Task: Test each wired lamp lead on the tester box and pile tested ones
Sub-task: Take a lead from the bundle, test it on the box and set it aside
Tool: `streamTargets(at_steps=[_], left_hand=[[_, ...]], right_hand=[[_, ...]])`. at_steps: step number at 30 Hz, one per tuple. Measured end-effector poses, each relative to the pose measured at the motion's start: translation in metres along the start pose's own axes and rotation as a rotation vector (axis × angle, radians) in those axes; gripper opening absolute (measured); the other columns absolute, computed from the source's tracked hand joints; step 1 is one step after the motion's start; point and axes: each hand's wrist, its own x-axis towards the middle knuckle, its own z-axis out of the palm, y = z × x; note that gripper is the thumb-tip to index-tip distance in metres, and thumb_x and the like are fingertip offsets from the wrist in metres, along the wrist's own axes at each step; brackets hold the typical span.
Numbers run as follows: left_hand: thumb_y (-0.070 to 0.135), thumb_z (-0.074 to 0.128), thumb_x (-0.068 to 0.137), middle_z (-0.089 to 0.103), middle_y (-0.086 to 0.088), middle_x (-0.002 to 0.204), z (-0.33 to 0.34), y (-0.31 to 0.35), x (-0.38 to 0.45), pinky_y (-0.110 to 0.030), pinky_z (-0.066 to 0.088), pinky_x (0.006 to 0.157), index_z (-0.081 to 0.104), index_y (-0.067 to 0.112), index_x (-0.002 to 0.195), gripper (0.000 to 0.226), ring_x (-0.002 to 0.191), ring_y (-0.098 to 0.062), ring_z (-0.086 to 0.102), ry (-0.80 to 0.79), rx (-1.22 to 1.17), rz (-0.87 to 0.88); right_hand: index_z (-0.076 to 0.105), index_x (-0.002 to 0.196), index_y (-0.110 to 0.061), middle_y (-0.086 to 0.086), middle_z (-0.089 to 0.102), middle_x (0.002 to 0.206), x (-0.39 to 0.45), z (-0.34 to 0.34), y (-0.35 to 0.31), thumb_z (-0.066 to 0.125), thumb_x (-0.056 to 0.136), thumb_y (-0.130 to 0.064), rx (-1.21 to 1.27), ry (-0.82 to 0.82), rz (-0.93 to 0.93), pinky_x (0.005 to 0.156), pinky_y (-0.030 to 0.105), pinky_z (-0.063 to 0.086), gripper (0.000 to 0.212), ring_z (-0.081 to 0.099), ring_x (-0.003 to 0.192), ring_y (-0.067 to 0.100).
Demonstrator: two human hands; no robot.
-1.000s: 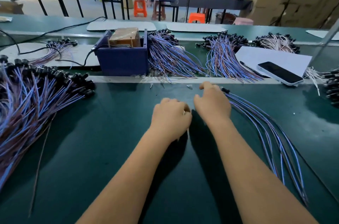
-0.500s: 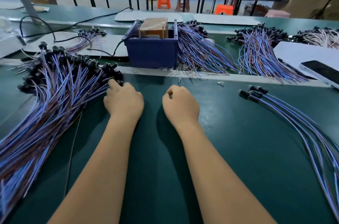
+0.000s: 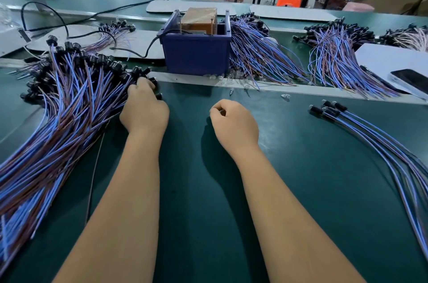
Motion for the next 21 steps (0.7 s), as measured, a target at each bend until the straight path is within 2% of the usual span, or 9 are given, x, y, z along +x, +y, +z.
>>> streamTargets(at_steps=[4, 9, 11, 13, 14, 17, 19, 20, 21], left_hand=[[0.017, 0.048, 0.096, 0.050, -0.018, 0.132, 0.003, 0.002, -0.002, -0.041, 0.035, 0.072, 0.052, 0.008, 0.129, 0.034, 0.109, -0.039, 0.055, -0.023, 0.104, -0.025], [0.014, 0.048, 0.098, 0.050, -0.016, 0.130, 0.004, 0.006, -0.007, -0.040, 0.035, 0.068, 0.051, 0.008, 0.128, 0.030, 0.104, -0.036, 0.057, -0.006, 0.090, -0.051], [0.014, 0.048, 0.100, 0.049, -0.015, 0.129, 0.004, 0.007, -0.011, -0.039, 0.036, 0.071, 0.054, 0.009, 0.125, 0.026, 0.102, -0.035, 0.056, 0.019, -0.020, -0.016], [0.009, 0.048, 0.099, 0.047, -0.018, 0.127, 0.005, 0.016, -0.017, -0.037, 0.040, 0.080, 0.057, 0.006, 0.121, 0.024, 0.100, -0.035, 0.056, 0.059, -0.223, 0.110], [0.004, 0.050, 0.097, 0.046, -0.019, 0.126, 0.005, 0.024, -0.021, -0.032, 0.040, 0.086, 0.059, 0.003, 0.117, 0.023, 0.100, -0.033, 0.056, 0.085, -0.321, 0.213], [-0.007, 0.052, 0.088, 0.051, -0.016, 0.118, 0.007, 0.058, -0.041, -0.024, 0.043, 0.092, 0.064, 0.000, 0.108, 0.024, 0.100, -0.022, 0.055, 0.134, -0.568, 0.501], [-0.006, 0.055, 0.084, 0.060, -0.004, 0.107, 0.007, 0.079, -0.061, -0.022, 0.047, 0.088, 0.066, 0.006, 0.103, 0.026, 0.095, -0.013, 0.057, 0.081, -0.747, 0.571], [-0.005, 0.056, 0.082, 0.063, 0.000, 0.102, 0.006, 0.086, -0.071, -0.023, 0.050, 0.087, 0.067, 0.011, 0.101, 0.027, 0.092, -0.012, 0.060, 0.027, -0.836, 0.556], [-0.003, 0.055, 0.080, 0.066, 0.002, 0.097, 0.004, 0.092, -0.080, -0.028, 0.052, 0.086, 0.067, 0.014, 0.098, 0.028, 0.091, -0.013, 0.063, -0.040, -0.927, 0.517]], right_hand=[[0.062, 0.088, -0.026, -0.007, 0.064, 0.094, -0.001, 0.000, 0.000, 0.045, 0.093, -0.026, 0.015, 0.001, -0.003, 0.055, 0.024, 0.035, 0.018, 0.056, 0.082, 0.017], [0.063, 0.088, -0.025, -0.007, 0.064, 0.090, 0.000, 0.002, 0.003, 0.045, 0.094, -0.026, 0.000, 0.006, -0.017, 0.056, 0.025, 0.037, 0.019, 0.056, 0.081, 0.017], [0.063, 0.085, -0.023, -0.008, 0.064, 0.081, -0.002, 0.002, 0.001, 0.047, 0.093, -0.025, 0.079, 0.035, -0.041, 0.060, 0.028, 0.042, 0.018, 0.057, 0.079, 0.016], [0.063, 0.082, -0.022, -0.008, 0.063, 0.072, -0.002, 0.002, -0.002, 0.049, 0.094, -0.023, 0.226, 0.054, -0.062, 0.064, 0.032, 0.046, 0.018, 0.059, 0.075, 0.017], [0.063, 0.081, -0.021, -0.006, 0.063, 0.070, -0.002, 0.003, -0.004, 0.049, 0.095, -0.021, 0.322, 0.034, -0.061, 0.065, 0.034, 0.047, 0.020, 0.059, 0.072, 0.019], [0.065, 0.074, -0.018, 0.004, 0.065, 0.073, -0.001, 0.001, -0.010, 0.046, 0.101, -0.021, 0.720, -0.057, 0.018, 0.067, 0.039, 0.051, 0.033, 0.059, 0.070, 0.020], [0.069, 0.079, -0.018, 0.001, 0.069, 0.081, 0.003, -0.004, -0.007, 0.039, 0.104, -0.027, 1.045, -0.133, 0.103, 0.074, 0.034, 0.052, 0.041, 0.063, 0.079, 0.015], [0.068, 0.089, -0.016, 0.003, 0.069, 0.090, 0.006, -0.007, -0.004, 0.034, 0.105, -0.028, 1.237, -0.196, 0.133, 0.083, 0.032, 0.052, 0.040, 0.064, 0.088, 0.016], [0.063, 0.100, -0.011, 0.009, 0.065, 0.100, 0.008, -0.011, -0.001, 0.030, 0.105, -0.030, 1.404, -0.262, 0.160, 0.096, 0.037, 0.047, 0.038, 0.060, 0.100, 0.022]])
